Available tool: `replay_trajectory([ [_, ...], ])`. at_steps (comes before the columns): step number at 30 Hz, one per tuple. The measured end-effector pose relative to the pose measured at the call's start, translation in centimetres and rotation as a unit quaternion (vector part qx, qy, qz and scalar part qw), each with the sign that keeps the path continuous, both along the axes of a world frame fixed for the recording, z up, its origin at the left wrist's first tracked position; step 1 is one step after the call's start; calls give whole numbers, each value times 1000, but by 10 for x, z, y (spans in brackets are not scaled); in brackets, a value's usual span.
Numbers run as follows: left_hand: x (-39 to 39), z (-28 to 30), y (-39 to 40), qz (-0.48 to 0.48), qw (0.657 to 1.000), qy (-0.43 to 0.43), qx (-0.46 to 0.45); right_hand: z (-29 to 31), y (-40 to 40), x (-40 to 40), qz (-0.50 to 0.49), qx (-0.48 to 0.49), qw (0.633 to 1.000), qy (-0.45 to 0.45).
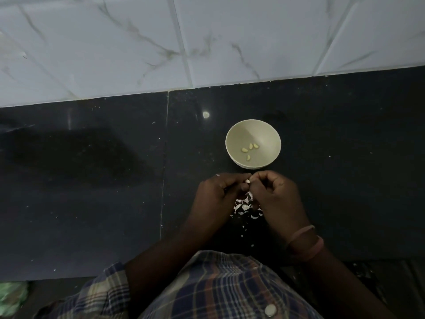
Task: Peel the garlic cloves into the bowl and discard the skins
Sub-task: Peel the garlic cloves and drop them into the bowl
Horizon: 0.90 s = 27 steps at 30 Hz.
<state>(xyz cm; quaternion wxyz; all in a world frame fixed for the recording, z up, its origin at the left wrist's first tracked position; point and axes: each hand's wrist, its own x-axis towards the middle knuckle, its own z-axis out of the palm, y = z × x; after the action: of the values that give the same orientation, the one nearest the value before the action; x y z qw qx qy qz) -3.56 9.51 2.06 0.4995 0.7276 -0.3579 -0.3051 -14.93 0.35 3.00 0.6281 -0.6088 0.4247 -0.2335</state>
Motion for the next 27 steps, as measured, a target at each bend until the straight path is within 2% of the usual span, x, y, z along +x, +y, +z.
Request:
replay_trajectory([
  [8,-7,-5,1,82,984,152,-36,-3,9,10,-40,38,998,4],
  [12,-11,-15,-6,135,928,334,-96,-8,3,4,-61,73,995,12],
  [14,-14,-16,-7,139,904,389,-113,-10,0,-1,-64,79,995,14],
  [22,-27,-17,-8,135,874,452,-118,-21,-5,-20,-28,-124,989,72],
  [27,-29,-18,-4,157,863,469,-108,-29,-5,-24,-21,-172,979,110],
])
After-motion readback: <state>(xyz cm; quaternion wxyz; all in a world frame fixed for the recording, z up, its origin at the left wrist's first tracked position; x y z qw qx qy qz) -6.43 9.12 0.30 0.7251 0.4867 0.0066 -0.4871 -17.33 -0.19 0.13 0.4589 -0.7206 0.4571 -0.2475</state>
